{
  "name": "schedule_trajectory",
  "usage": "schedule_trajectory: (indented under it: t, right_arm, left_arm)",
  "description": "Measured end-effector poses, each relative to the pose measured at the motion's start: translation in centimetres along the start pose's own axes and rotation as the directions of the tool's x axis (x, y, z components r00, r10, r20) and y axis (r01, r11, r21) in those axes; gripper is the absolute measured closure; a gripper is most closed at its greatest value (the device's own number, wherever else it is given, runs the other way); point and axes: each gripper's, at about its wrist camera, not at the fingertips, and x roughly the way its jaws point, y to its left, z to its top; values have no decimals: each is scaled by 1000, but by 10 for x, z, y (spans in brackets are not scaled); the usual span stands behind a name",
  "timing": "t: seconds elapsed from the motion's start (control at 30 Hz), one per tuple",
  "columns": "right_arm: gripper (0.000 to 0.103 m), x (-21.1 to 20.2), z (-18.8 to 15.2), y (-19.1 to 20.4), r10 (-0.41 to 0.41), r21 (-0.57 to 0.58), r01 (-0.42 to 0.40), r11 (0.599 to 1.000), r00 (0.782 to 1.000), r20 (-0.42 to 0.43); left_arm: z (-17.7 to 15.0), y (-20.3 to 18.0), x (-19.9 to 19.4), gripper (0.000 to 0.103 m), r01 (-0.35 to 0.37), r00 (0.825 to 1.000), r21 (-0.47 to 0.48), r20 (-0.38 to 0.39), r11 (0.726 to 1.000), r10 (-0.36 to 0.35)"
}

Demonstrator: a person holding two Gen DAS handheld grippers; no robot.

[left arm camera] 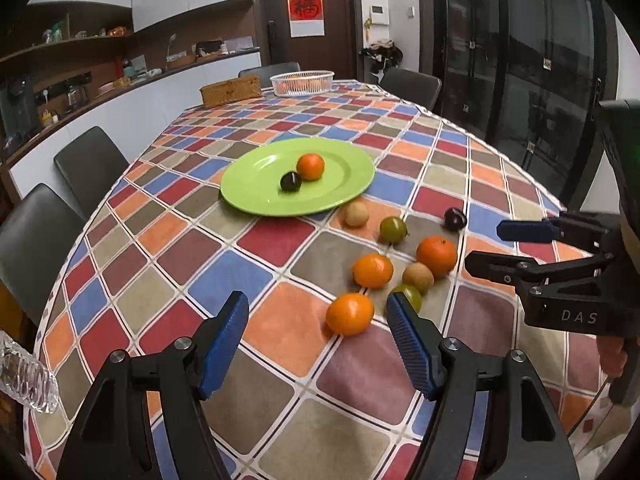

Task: Organize fruits
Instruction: 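Grasp an orange with the left tool while the right tool grasps another orange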

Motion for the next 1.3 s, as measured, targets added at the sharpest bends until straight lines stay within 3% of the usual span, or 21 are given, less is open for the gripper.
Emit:
schedule_trajectory:
  t: [0.27, 0.47, 0.87, 1.3]
  right_arm:
    - [45, 18, -4, -5, 2, -60, -6, 998, 998, -66]
    - [46, 24, -1, -9, 45, -39, -47, 998, 998, -51]
    - [57, 43, 4, -10, 91, -49, -95, 994, 993, -75]
    - [61, 54, 7, -19, 164, 8, -164, 986, 983, -86]
  left_arm:
    - [-6, -5, 22, 33, 10, 998, 32, -58, 999, -8]
    - [-6, -5, 32, 34, 28, 997, 25, -69, 999, -27]
    - [-7, -8, 50, 48, 62, 992, 40, -109, 997, -58]
    - [-5, -10, 63, 60, 101, 987, 25, -132, 995, -97]
